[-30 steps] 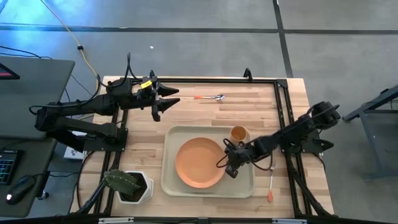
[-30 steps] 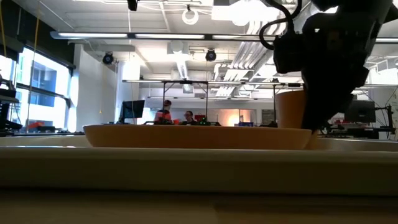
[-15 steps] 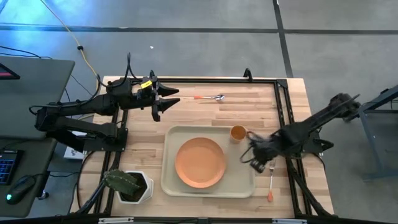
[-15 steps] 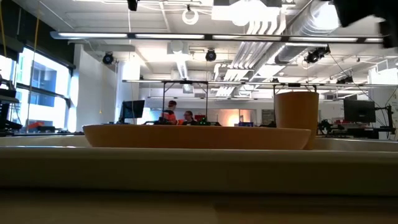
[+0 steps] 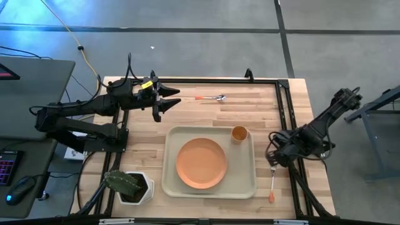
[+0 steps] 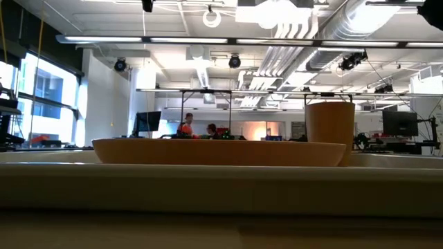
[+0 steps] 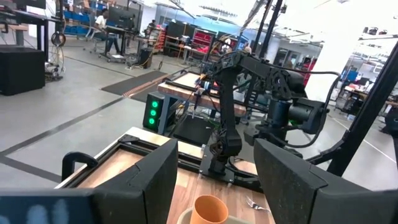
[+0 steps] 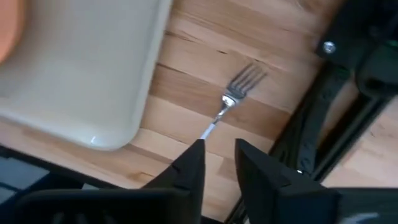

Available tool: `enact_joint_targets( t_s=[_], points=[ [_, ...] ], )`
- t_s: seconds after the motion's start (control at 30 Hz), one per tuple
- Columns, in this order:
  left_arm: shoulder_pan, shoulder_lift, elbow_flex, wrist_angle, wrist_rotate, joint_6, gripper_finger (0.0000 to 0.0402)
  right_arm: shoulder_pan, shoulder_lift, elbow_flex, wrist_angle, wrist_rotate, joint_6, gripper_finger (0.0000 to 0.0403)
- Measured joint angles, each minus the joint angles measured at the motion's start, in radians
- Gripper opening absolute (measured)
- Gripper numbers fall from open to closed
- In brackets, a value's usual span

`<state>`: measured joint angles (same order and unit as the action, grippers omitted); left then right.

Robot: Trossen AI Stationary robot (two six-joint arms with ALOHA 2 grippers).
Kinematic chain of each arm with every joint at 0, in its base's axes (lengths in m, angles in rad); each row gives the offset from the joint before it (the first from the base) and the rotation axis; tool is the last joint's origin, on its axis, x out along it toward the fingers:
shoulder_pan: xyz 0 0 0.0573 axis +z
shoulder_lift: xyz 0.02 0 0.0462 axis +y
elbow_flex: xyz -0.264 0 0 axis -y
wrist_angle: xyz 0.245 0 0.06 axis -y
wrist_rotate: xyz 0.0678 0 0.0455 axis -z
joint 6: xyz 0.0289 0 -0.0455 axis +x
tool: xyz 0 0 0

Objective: Pick and place plate/cup/fork/spoon on tray
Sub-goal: Put the orange fork to the right of the orange plate on the gray tray

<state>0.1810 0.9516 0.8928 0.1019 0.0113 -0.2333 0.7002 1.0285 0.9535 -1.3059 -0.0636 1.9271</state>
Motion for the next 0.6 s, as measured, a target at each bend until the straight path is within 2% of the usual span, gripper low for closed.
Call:
enact_joint_targets(
  t_s=[0.17,0.37,0.6],
  points=[
    [0.000,0.000,0.000,0.000,0.000,0.000,0.0200,0.010,-0.003,0.000,-0.029,-0.021,0.071,0.0133],
    [0.000,0.000,0.000,0.000,0.000,0.000,0.0200,0.010,-0.003,0.000,-0.031,-0.026,0.082,0.0196],
    [0.000,0.000,0.000,0.000,0.000,0.000,0.0200,0.019,0.007,-0.001,-0.001,-0.041,0.134,0.0229]
  ],
)
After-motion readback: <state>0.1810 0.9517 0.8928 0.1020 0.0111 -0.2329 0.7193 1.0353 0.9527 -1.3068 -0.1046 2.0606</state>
